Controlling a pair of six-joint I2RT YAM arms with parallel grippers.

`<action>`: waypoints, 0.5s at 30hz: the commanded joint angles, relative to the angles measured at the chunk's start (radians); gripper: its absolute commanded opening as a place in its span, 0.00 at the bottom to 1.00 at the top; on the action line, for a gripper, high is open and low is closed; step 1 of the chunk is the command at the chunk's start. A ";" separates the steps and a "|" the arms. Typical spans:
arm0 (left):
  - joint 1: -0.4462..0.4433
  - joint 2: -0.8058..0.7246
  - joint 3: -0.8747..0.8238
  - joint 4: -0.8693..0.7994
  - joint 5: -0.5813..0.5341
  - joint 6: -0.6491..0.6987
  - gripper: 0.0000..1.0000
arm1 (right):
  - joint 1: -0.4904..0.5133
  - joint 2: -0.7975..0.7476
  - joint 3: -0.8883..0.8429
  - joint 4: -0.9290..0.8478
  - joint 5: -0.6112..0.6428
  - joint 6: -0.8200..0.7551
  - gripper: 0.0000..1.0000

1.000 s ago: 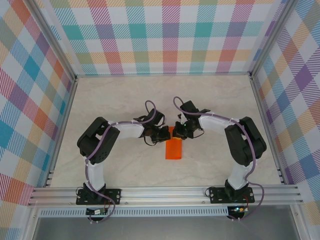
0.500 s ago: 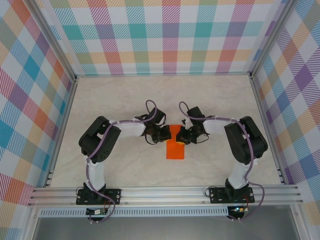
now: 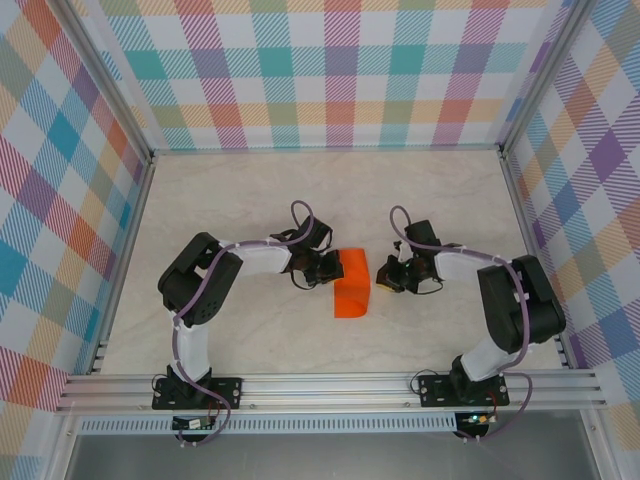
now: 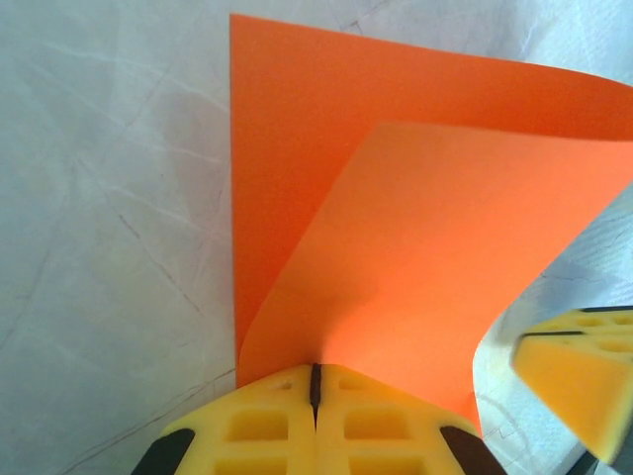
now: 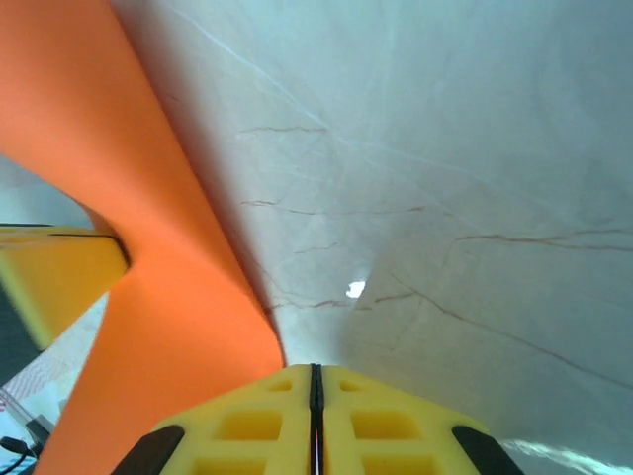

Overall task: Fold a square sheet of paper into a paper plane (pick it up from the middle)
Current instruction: Fold the square sheet of paper in half at the center of the table.

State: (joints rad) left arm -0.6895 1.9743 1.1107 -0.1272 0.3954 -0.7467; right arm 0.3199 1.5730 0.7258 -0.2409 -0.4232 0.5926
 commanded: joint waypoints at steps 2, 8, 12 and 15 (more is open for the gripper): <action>-0.010 0.163 -0.101 -0.252 -0.183 0.002 0.00 | 0.018 -0.063 0.021 0.091 -0.066 0.025 0.12; -0.010 0.167 -0.089 -0.262 -0.187 0.005 0.00 | 0.083 0.116 0.109 0.157 -0.126 0.029 0.11; -0.009 0.172 -0.085 -0.268 -0.189 0.006 0.00 | 0.084 0.174 0.143 0.196 -0.138 0.025 0.11; -0.010 0.176 -0.084 -0.276 -0.193 0.010 0.00 | 0.082 0.213 0.155 0.175 -0.113 0.003 0.10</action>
State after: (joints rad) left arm -0.6895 1.9751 1.1164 -0.1356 0.3950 -0.7464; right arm 0.4061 1.7618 0.8528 -0.0902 -0.5243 0.6136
